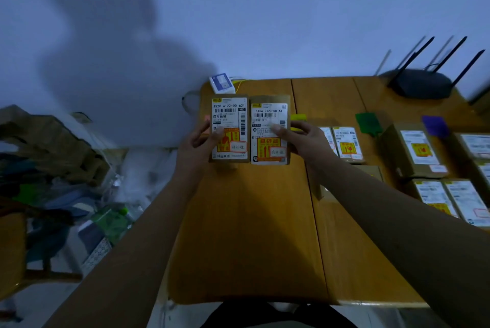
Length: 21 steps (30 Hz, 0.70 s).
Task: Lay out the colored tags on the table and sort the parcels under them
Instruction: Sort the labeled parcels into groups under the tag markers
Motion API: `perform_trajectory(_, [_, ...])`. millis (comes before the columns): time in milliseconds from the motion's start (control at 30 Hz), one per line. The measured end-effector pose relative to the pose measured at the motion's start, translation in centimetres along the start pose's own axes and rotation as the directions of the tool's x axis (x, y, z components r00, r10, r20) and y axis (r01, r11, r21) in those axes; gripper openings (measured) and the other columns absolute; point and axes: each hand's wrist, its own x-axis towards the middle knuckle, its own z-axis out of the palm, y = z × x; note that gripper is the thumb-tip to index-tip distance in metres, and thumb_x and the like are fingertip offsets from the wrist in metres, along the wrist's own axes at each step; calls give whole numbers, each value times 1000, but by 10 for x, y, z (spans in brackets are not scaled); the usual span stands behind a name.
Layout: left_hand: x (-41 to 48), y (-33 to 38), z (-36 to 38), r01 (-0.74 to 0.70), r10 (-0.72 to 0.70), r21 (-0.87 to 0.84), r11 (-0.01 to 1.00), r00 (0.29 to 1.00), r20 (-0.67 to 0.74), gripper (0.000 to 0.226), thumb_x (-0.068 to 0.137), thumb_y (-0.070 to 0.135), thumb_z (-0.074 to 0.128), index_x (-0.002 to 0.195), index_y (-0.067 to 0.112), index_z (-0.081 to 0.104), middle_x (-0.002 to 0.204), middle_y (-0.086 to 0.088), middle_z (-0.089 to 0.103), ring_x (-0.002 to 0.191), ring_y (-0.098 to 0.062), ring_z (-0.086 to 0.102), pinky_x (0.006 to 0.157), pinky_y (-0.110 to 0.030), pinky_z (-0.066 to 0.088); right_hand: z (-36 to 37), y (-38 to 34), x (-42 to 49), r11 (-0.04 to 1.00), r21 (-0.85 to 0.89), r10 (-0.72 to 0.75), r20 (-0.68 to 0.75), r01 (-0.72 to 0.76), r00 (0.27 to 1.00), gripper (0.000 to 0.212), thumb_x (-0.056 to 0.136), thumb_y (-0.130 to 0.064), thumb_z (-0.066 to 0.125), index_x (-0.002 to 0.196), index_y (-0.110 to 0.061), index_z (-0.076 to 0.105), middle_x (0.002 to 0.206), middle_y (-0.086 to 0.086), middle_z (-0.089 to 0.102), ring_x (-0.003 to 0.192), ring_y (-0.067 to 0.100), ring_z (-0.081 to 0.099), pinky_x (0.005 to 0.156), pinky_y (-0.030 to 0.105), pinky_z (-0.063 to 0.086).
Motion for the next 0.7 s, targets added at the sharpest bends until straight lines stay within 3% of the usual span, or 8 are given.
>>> perform_trajectory(133, [-2, -1, 0, 16, -17, -30, 999, 1000, -10, 47, 98, 29, 68, 143, 16, 61, 121, -7, 76, 103, -21, 77, 73, -30, 64, -3, 0, 0, 1000, 7, -2, 9, 2, 1000, 59, 83, -31, 87, 132, -8, 63, 115, 10, 79, 103, 25, 78, 89, 45, 64])
perform_trajectory(333, [-6, -10, -2, 33, -33, -14, 999, 999, 3, 42, 99, 32, 67, 138, 19, 65, 118, -4, 78, 102, -20, 77, 75, -30, 64, -2, 10, 1, 999, 18, 37, 7, -38, 999, 62, 81, -34, 87, 132, -9, 62, 113, 9, 80, 101, 25, 79, 89, 46, 64])
perform_trajectory(500, [-9, -40, -11, 145, -145, 87, 986, 989, -10, 41, 98, 40, 65, 135, 20, 68, 111, -3, 79, 97, -18, 78, 86, -40, 64, 0, 39, 4, 980, -51, 193, 0, -193, 981, 62, 84, -38, 83, 133, -8, 60, 111, 7, 80, 92, 18, 80, 69, 29, 64])
perform_trajectory(567, [-12, -58, -17, 187, -188, 138, 973, 982, -9, 41, 98, 39, 65, 134, 20, 68, 108, -3, 80, 92, -15, 79, 79, -37, 65, 1, 59, 5, 960, -86, 265, -4, -265, 964, 61, 84, -39, 83, 131, -8, 60, 110, 6, 80, 89, 17, 80, 63, 27, 63])
perform_trajectory(700, [-16, -96, -29, 292, -298, 199, 935, 955, -1, 36, 100, 37, 63, 133, 23, 67, 98, 5, 80, 81, -8, 78, 59, -22, 61, 8, 102, 10, 913, -184, 361, -52, -364, 931, 61, 83, -43, 83, 129, -13, 57, 110, 6, 77, 92, 19, 77, 70, 34, 61])
